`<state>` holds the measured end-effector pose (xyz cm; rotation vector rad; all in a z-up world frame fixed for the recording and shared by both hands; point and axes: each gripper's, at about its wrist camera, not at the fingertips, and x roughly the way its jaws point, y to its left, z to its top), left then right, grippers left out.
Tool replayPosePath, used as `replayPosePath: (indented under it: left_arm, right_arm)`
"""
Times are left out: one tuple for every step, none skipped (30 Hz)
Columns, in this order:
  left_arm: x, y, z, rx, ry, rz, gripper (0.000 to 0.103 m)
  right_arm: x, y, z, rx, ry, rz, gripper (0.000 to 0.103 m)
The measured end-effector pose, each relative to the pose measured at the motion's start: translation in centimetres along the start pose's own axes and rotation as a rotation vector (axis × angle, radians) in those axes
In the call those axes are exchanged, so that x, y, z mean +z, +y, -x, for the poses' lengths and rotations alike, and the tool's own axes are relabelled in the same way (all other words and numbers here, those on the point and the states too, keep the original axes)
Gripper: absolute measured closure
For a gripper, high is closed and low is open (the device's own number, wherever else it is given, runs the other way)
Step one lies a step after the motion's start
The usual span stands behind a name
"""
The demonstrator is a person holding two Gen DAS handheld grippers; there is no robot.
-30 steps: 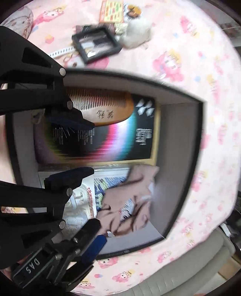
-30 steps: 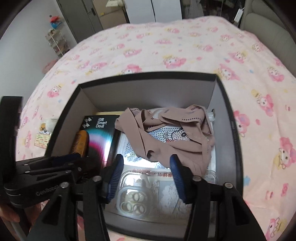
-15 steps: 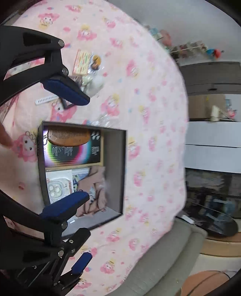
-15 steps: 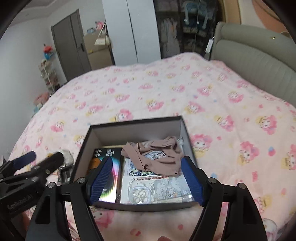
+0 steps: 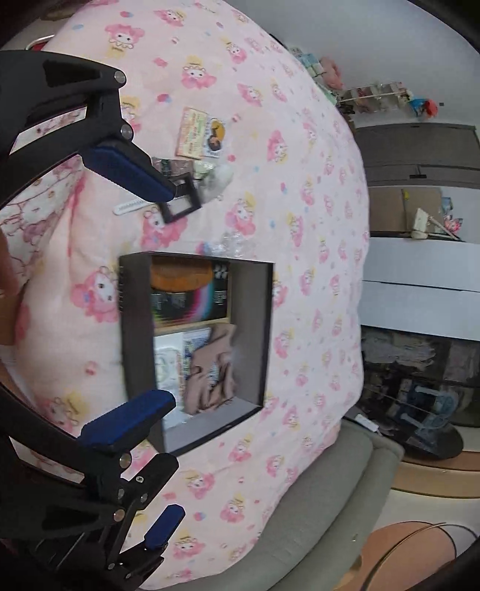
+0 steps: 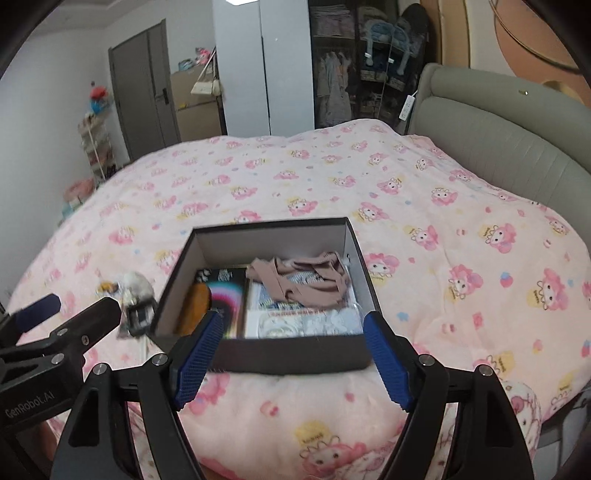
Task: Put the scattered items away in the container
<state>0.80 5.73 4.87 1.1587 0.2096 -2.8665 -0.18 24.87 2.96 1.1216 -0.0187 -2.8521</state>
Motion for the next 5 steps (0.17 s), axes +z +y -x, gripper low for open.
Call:
replayPosePath:
  left_arm:
    - [-0.3, 0.1, -0.1, -0.002, 0.007, 0.001, 0.001]
    - [-0.5, 0.2, 0.0, -0.001, 0.011, 0.0, 0.001]
    - [-0.7, 0.3, -0.1, 0.004, 0.012, -0.002, 0.001]
    - [-0.9, 0.3, -0.2, 0.013, 0.01, -0.007, 0.001]
    - [-1.0, 0.3, -0.2, 0.023, 0.008, -0.014, 0.001]
  right_arm:
    - [-0.4, 0.0, 0.0, 0.0, 0.01, -0.006, 0.026]
    - [-0.8, 0.0, 0.0, 0.0, 0.019, -0.012, 0.026]
    - [-1.0, 0.0, 0.0, 0.001, 0.025, -0.013, 0.026]
    - [-1.4, 0.1, 0.0, 0.002, 0.027, -0.007, 0.026]
    - [-1.5, 0.2, -0.1, 0.003, 0.03, 0.0, 0.026]
